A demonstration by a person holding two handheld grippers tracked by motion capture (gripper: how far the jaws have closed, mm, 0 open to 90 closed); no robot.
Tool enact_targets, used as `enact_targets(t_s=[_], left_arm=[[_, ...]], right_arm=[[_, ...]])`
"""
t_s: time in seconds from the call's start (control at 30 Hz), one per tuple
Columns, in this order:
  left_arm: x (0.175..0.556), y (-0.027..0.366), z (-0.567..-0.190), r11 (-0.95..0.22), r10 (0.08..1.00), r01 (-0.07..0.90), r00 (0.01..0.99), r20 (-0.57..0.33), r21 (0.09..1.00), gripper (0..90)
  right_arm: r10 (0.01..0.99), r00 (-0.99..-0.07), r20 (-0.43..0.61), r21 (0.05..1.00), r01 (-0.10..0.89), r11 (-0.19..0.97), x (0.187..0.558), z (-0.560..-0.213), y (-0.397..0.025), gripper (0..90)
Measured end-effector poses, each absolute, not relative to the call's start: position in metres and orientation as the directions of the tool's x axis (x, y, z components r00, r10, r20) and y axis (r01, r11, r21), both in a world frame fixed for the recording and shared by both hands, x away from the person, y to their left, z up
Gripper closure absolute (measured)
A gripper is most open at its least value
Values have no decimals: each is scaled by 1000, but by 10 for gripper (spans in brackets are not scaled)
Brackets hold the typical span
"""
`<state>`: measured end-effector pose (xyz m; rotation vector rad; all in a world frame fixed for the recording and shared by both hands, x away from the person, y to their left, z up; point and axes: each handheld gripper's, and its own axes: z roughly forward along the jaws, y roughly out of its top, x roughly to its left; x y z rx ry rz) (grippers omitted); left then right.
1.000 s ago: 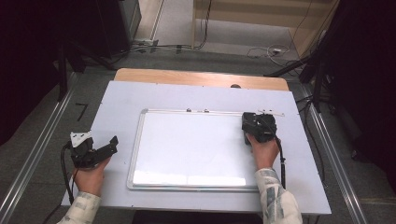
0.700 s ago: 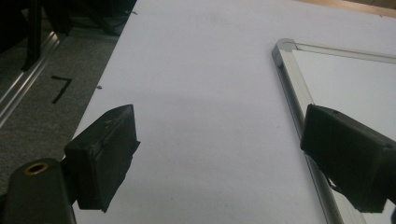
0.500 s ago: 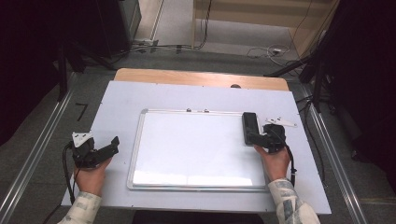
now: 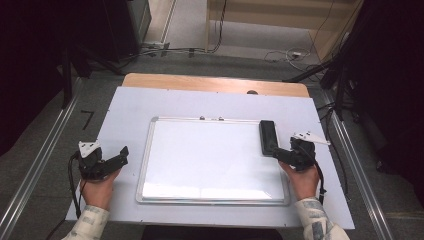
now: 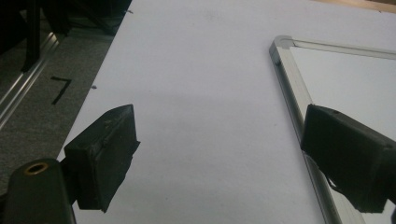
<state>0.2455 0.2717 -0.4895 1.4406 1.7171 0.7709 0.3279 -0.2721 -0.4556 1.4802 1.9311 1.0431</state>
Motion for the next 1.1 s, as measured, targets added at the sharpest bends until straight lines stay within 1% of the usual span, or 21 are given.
enact_targets(t_s=[0.77,1.1], left_arm=[[245,273,-489,186,982,526,-83,-168,830,113],[245,272,-489,187,982,525,-81,-170,830,113]], right_arm=[[948,-310,76,816,565,120,313,-450,-284,183],[951,-299,80,821,561,107,303,-447,-295,183]])
